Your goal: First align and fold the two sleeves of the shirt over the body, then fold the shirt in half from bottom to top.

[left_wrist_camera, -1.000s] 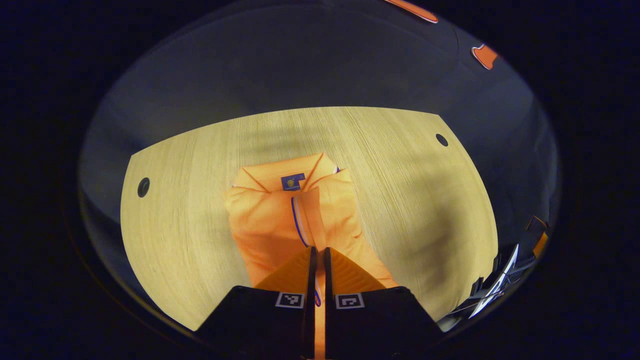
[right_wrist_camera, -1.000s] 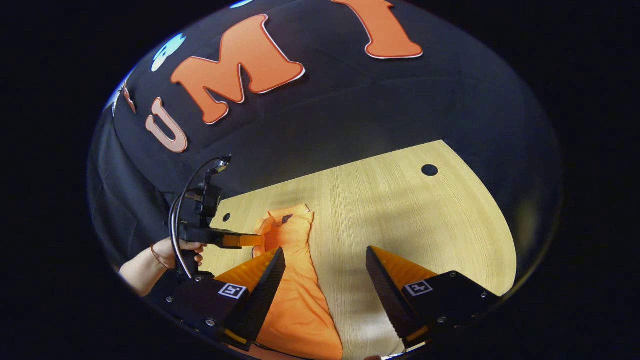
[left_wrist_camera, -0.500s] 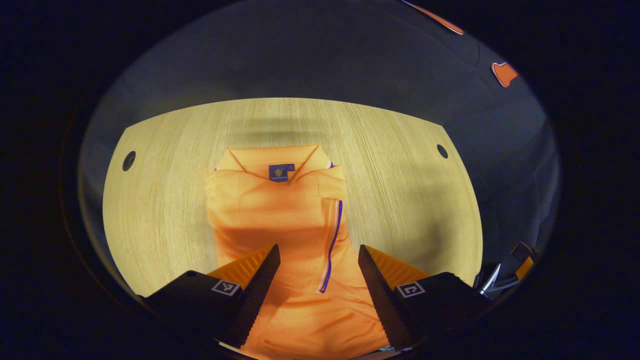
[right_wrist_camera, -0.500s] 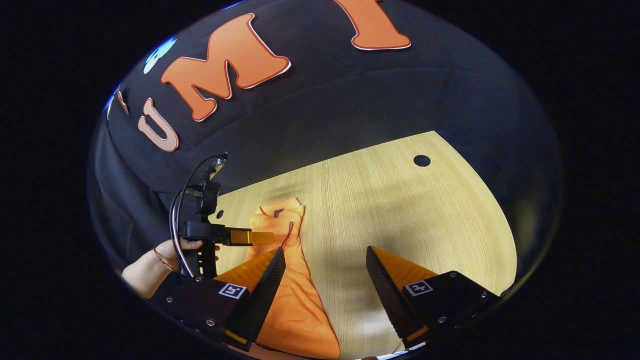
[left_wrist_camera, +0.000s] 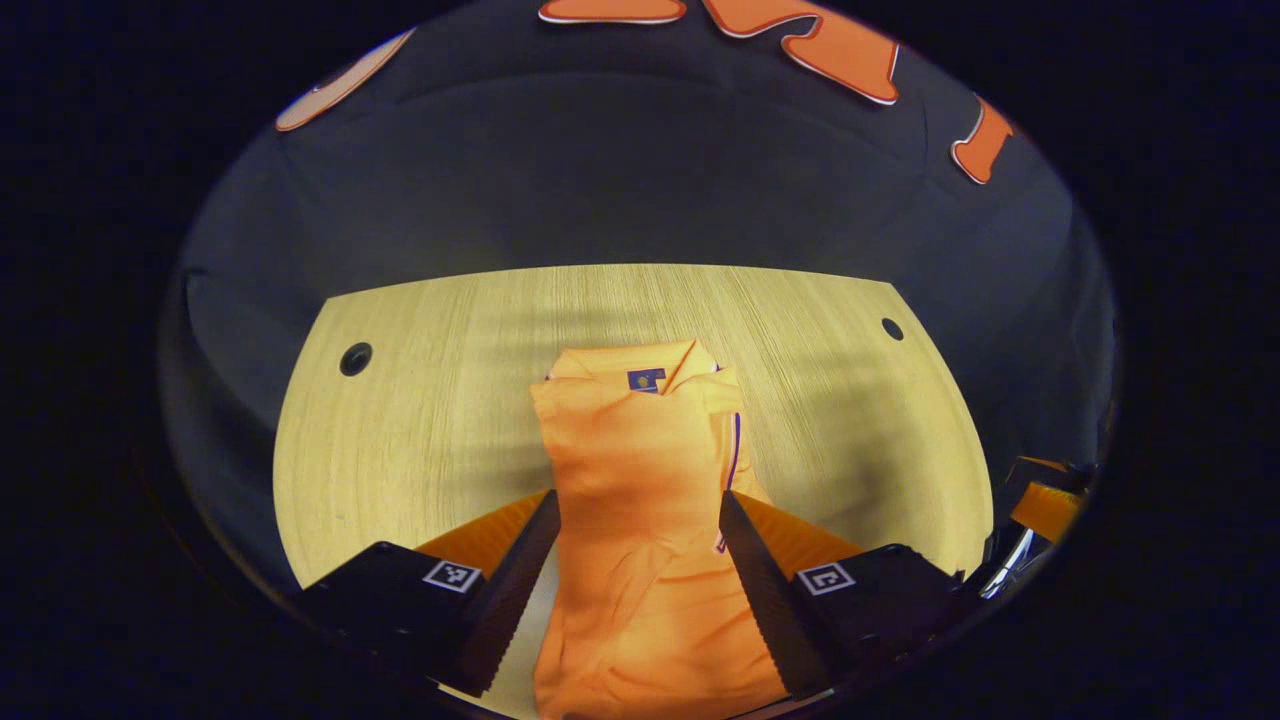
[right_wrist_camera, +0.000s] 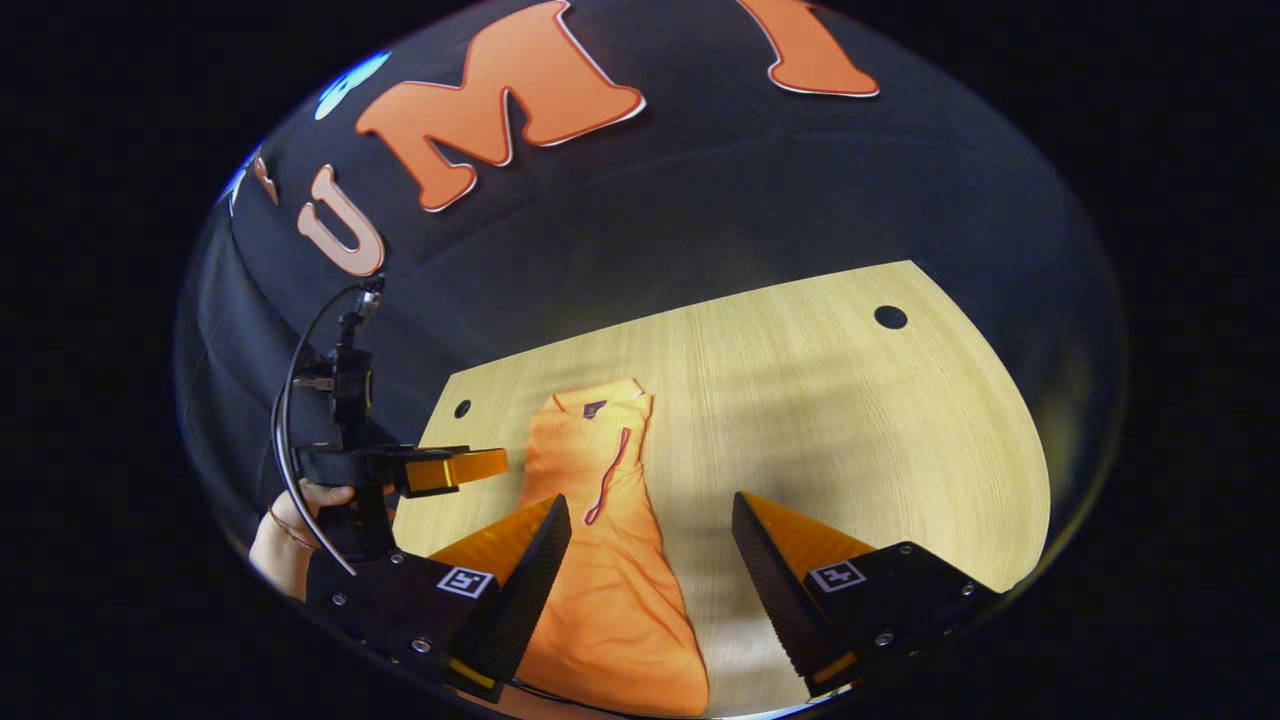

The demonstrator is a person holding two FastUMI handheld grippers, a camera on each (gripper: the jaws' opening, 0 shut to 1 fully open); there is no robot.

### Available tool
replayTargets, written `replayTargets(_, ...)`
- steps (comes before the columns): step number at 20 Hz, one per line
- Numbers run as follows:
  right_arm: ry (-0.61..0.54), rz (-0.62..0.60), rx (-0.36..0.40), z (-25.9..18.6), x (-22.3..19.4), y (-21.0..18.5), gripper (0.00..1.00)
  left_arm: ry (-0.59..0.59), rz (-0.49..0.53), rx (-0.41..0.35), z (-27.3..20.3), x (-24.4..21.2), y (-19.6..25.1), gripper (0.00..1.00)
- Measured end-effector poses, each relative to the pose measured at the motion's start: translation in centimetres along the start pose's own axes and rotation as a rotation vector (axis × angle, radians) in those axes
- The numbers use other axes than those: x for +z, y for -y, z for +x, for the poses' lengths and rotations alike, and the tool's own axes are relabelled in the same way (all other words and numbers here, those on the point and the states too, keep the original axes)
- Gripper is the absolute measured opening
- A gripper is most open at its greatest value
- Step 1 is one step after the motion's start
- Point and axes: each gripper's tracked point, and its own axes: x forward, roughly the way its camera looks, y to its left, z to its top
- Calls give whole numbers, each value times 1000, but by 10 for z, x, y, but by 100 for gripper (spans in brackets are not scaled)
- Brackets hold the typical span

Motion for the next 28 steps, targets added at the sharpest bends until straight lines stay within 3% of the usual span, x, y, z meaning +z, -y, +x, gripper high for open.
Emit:
replayTargets(5,-51,-73,11,5,-23,-30,99,15,-36,1,-45,-37,-25,99)
replayTargets(12,-173,-150,-16,8,-88,-45,99,-46,-72,37,-78,-129,-62,99)
replayTargets(20,-337,-153,-103,-9,-187,-29,99,-172,-94,38,-102,-233,-69,99)
replayTargets(28,-564,-176,-192,-41,-299,-7,99,-286,-127,60,-107,-262,-66,99)
